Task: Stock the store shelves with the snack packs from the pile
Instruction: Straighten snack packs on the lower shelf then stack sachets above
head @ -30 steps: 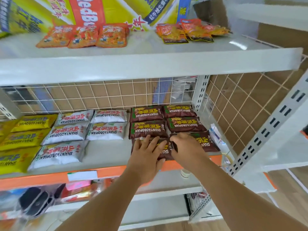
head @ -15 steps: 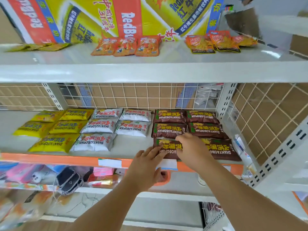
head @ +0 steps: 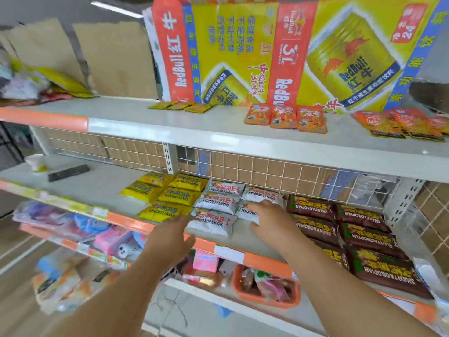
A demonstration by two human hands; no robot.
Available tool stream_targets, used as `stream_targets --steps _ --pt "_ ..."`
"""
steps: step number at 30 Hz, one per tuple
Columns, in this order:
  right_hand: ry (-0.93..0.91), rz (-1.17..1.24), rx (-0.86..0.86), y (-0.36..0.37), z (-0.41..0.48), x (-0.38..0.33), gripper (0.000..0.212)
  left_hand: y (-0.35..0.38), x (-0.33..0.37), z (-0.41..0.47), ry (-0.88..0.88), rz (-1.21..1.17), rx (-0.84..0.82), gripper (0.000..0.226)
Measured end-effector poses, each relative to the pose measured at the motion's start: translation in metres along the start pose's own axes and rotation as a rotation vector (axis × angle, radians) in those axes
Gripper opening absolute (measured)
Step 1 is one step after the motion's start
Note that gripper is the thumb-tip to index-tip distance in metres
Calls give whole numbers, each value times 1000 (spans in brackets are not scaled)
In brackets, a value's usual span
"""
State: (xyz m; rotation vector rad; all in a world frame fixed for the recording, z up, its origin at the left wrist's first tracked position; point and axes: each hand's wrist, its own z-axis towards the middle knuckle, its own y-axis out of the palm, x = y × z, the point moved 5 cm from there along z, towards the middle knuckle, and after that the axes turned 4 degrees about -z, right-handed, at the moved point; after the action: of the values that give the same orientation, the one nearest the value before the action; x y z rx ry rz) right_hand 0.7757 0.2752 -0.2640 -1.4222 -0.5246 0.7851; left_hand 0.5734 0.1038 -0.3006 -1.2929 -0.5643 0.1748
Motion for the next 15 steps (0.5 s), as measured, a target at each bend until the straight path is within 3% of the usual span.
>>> stream_targets --steps 3,7,15 --pt "-58 14 -11 -8 21 -58 37 -50 -42 -3 -38 31 76 63" --pt "-170 90 2 -37 49 -144 52 -123 -88 -7 -68 24 187 72" --pt "-318 152 232 -151 91 -305 47 -285 -156 -16 -35 76 407 60"
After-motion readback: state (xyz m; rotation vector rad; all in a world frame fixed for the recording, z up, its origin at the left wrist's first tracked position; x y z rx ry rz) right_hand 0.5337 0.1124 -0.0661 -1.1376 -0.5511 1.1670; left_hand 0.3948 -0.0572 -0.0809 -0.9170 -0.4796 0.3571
